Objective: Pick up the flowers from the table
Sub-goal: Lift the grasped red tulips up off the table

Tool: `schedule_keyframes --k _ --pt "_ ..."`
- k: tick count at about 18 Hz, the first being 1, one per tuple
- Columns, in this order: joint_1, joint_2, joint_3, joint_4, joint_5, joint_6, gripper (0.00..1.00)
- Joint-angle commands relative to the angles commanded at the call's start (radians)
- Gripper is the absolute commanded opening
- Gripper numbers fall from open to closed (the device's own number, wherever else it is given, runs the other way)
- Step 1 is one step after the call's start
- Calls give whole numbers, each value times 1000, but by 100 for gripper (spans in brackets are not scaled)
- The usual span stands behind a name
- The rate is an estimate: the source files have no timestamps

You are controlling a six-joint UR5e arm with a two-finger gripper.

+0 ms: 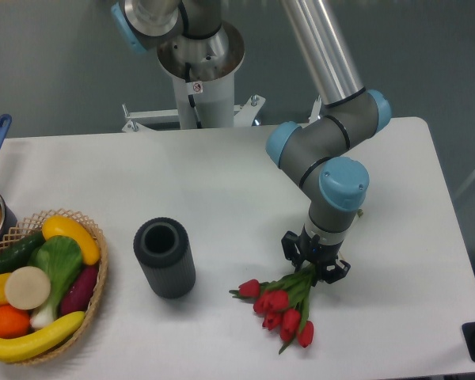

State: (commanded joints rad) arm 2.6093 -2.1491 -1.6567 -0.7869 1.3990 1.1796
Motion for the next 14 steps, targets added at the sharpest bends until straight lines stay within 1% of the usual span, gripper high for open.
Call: schedule_keyframes --k 3,4,8,11,14 --pt "3 3 -2 -2 0 -2 19" --pt "3 12 -2 -2 -2 -3 18" --pt "9 51 -5 -9 -8 -8 18" --pt "18 116 -20 -9 -35 -12 18" --pt "31 199 -31 -8 -174 -35 18"
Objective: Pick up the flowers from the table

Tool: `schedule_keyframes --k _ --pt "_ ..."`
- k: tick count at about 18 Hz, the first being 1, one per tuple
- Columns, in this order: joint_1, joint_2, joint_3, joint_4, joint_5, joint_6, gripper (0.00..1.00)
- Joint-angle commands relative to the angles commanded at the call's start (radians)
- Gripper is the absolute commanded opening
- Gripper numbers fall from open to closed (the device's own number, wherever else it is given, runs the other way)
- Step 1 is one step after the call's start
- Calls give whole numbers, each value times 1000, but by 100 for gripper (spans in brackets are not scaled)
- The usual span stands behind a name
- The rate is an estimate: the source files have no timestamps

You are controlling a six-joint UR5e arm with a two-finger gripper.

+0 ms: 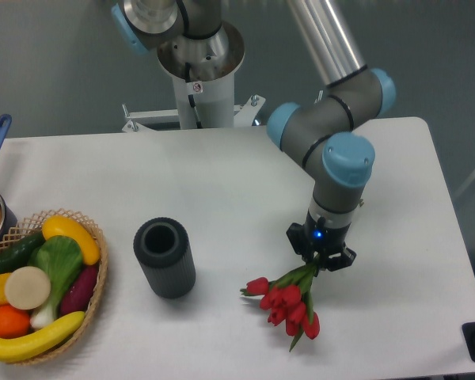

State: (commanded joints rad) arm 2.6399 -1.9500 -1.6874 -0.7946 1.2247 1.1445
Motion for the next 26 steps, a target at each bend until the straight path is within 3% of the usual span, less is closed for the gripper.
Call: schedule_keyframes --k 3,6,13,20,26 --pt "40 74 -17 3 -196 -45 19" --pt "68 126 -29 5 -310 -71 19" --pt "132 181 -31 8 -580 -169 19" --pt "201 189 -20 8 -718 -170 19" --pt "212 189 -23 8 -722 -170 19"
